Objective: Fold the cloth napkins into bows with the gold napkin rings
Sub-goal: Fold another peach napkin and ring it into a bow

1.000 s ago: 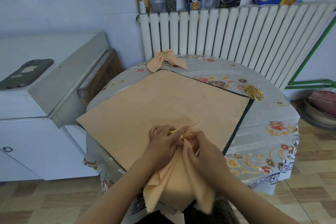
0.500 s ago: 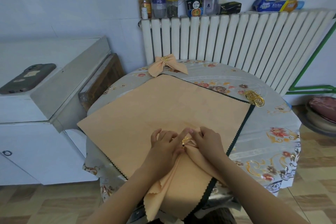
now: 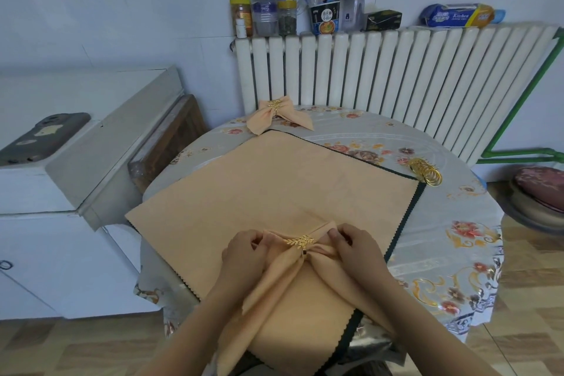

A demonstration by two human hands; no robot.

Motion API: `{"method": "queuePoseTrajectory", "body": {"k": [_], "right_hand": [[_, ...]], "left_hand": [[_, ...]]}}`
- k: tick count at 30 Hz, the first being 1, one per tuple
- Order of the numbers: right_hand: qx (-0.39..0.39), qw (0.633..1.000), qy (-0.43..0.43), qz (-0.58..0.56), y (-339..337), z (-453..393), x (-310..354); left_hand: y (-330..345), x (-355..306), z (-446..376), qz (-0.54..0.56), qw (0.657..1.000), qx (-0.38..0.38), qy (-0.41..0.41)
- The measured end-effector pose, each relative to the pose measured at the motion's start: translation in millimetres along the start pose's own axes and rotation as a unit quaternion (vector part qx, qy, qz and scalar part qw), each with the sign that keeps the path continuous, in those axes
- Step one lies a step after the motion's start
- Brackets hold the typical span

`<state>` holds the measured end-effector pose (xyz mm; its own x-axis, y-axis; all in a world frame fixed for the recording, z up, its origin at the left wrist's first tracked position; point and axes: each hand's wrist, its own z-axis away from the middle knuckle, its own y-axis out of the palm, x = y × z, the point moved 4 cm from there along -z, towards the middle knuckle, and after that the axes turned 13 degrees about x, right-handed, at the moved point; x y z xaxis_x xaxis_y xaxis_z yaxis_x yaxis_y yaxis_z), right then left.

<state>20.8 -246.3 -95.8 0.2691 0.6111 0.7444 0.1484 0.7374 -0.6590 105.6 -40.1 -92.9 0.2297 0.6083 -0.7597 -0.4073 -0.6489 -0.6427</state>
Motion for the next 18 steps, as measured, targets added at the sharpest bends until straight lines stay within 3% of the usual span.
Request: {"method": "queuePoseTrajectory", "body": {"k": [3,7,13,18], "right_hand": [[0.012,0.993,-0.003,-0.115,-16,-4,14],[-0.053,0.971,0.016,-0.233,-42,-26,34],[-0.092,0.964,0.003,-0.251,-73,-95,73],[-0.090,0.967,-0.006,-0.239,-89,-169,89]], "left_hand": [[-18,-14,-10,0.154,0.988,0.020,0.009],[-43,-35,-37,0.204,0.978,-0.020,0.028],[-84,-75,-98,0.136,0.988,-0.057,0.056],[-108,-89,-163,0.098,0.993,-0.026,0.068]]}}
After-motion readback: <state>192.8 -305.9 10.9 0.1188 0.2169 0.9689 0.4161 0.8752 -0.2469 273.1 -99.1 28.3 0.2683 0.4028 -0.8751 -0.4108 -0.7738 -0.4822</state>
